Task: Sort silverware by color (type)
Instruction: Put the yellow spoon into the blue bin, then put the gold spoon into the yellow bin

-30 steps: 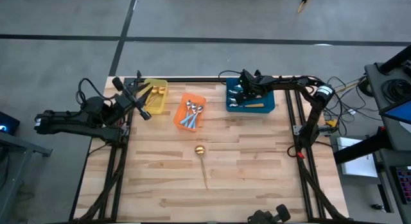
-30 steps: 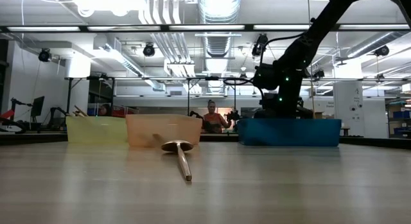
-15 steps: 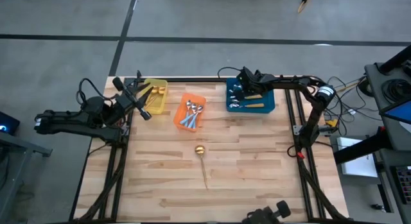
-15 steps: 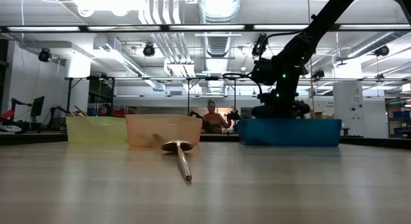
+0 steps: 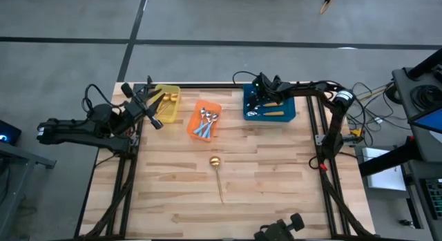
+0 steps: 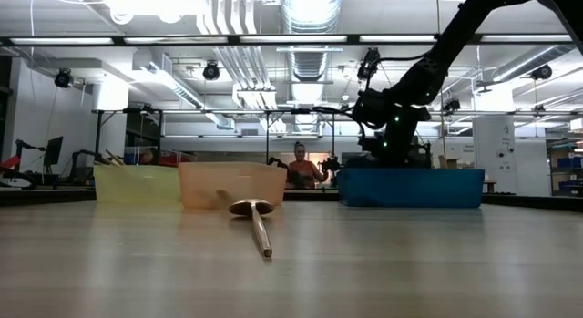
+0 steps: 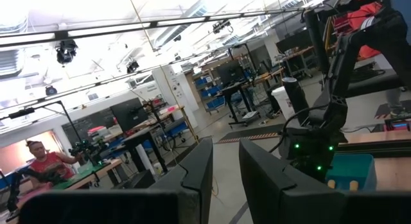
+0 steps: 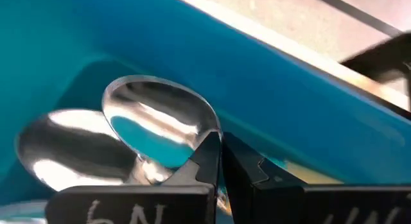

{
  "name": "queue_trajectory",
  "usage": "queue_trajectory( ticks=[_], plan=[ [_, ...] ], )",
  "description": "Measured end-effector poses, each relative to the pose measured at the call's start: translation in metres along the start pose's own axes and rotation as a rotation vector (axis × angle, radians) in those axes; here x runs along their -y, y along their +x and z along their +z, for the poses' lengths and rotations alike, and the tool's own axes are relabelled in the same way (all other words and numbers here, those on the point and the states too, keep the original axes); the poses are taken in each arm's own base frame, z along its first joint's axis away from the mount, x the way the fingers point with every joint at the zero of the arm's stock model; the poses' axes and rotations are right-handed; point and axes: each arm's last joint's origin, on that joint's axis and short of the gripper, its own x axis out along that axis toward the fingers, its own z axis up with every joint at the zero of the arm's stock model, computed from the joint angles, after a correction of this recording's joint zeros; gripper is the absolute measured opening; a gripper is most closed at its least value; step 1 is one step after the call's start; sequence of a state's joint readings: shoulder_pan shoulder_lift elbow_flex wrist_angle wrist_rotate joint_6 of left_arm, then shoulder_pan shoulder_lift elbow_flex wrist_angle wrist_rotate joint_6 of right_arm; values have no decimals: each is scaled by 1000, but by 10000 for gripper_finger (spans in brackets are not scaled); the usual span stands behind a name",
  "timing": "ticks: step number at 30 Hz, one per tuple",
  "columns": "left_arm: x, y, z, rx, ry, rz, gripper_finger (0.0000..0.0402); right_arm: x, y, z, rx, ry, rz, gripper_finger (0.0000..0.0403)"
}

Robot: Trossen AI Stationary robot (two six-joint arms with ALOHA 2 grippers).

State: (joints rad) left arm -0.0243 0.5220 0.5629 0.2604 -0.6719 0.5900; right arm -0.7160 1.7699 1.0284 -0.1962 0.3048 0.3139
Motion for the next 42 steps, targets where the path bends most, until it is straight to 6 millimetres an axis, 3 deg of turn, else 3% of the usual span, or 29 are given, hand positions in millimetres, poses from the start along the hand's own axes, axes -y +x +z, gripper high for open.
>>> queue_trajectory(
  ticks=[7,21,29,42],
  plan=[
    [0,0,0,0,0,-1,59,-10,9,-1,31,8,42,9],
    [0,0,0,0,0,-1,59,-17,3,0,55,-5,67,9],
    [0,0,0,0,0,-1,59,-19,-28,12,115,-13,99,9],
    [3,1,-2,-22,-94,-14,59,-65,-90,4,248,-209,252,9]
  ],
)
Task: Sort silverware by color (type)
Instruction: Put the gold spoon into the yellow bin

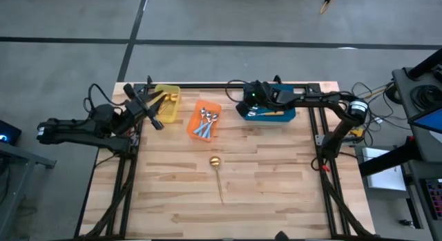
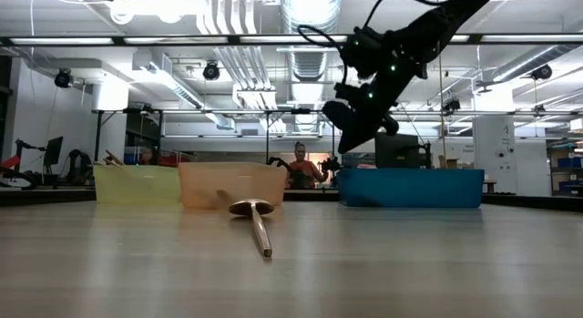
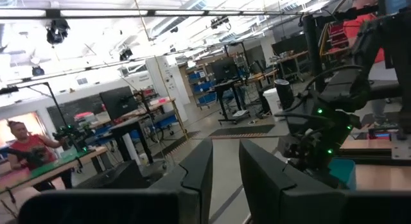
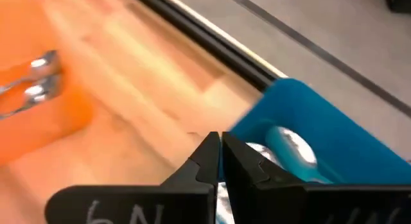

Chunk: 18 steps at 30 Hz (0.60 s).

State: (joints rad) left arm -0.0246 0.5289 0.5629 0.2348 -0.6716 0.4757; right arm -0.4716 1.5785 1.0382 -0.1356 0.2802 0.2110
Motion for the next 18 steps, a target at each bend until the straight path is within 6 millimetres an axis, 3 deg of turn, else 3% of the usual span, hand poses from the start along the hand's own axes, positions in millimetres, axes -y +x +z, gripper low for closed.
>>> queue_trajectory(
  ticks=[15,18],
  plan=[
    [7,2,-11,-100,-231,-37,59,-46,-24,9,67,-95,119,9],
    [10,3,-13,-112,-251,-57,59,-56,-31,15,91,-50,150,9]
  ],
)
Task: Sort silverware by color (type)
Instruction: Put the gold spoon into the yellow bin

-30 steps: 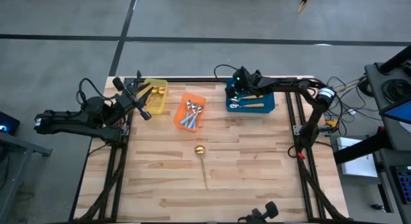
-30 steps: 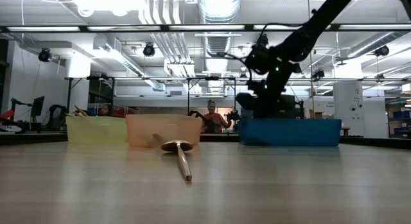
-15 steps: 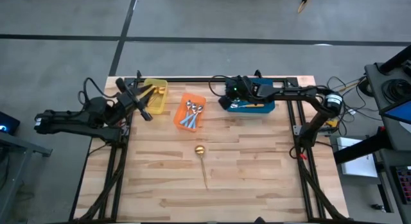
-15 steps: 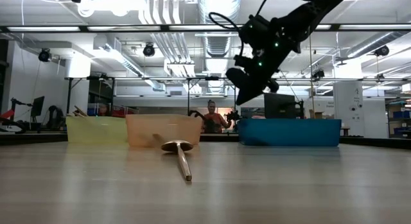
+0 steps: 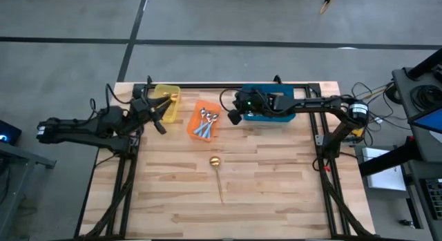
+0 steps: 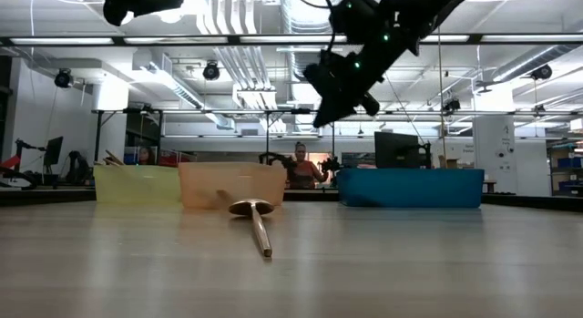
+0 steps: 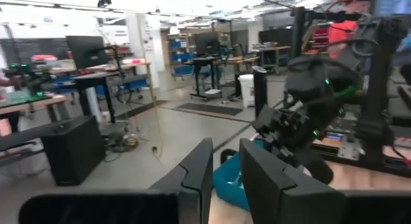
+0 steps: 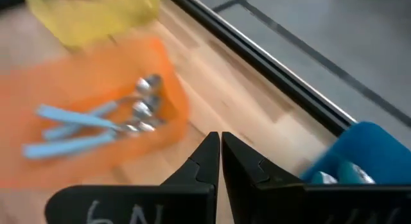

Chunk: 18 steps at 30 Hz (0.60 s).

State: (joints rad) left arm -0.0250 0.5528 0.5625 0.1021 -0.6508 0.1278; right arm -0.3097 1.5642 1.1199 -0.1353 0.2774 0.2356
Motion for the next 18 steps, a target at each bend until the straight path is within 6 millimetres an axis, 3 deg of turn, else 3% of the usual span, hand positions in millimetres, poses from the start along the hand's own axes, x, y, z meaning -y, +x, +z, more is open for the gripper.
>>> queue_trajectory(
  ticks=[8,18],
  plan=[
    [6,5,-7,-45,10,-70,59,-31,-18,24,46,100,179,9],
    [17,6,-13,-94,-66,-327,59,-79,-41,20,37,166,311,9]
  ],
)
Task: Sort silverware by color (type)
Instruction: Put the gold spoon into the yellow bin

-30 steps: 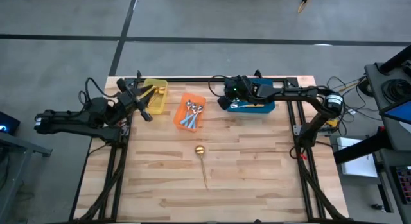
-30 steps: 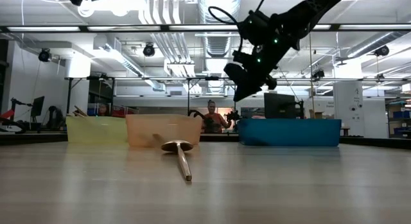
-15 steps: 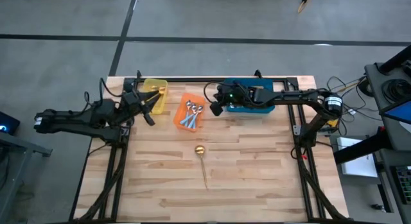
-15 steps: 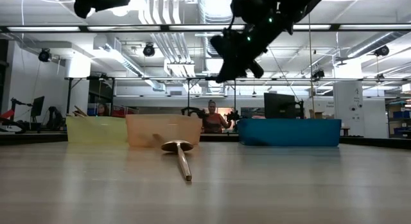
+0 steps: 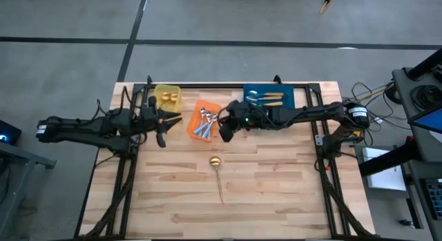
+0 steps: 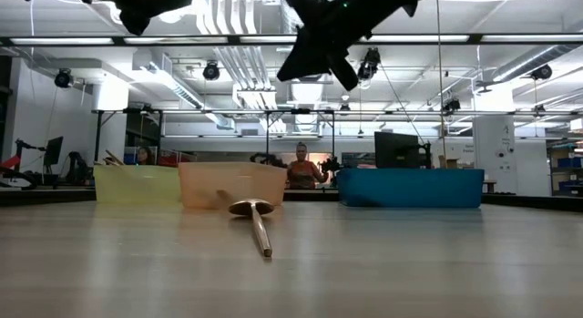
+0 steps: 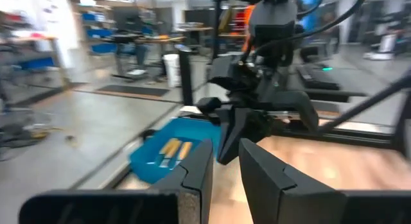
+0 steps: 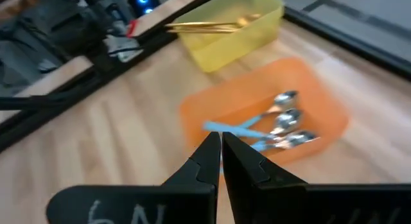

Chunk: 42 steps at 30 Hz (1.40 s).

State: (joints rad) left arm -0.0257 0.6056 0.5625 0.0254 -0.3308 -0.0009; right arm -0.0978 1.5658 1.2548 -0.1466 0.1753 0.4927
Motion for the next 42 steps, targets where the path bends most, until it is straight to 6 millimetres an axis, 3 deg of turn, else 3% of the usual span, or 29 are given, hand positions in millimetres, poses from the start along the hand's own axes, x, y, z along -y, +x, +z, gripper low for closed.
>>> queue_trajectory(
  ticks=[7,18,26,33,42],
  plan=[
    [8,-2,-1,-7,-74,-107,59,-27,-4,-17,-34,66,56,9],
    [37,-5,-10,-63,-115,-281,59,-55,9,-56,-153,147,73,9],
    [58,-4,-11,-51,-122,-382,59,-78,16,-71,-330,138,-27,9],
    [70,-3,-15,-72,-106,-366,59,-88,29,-86,-481,133,-170,9],
    [83,-6,-20,-92,-94,-403,59,-99,45,-106,-536,136,-203,14]
  ],
)
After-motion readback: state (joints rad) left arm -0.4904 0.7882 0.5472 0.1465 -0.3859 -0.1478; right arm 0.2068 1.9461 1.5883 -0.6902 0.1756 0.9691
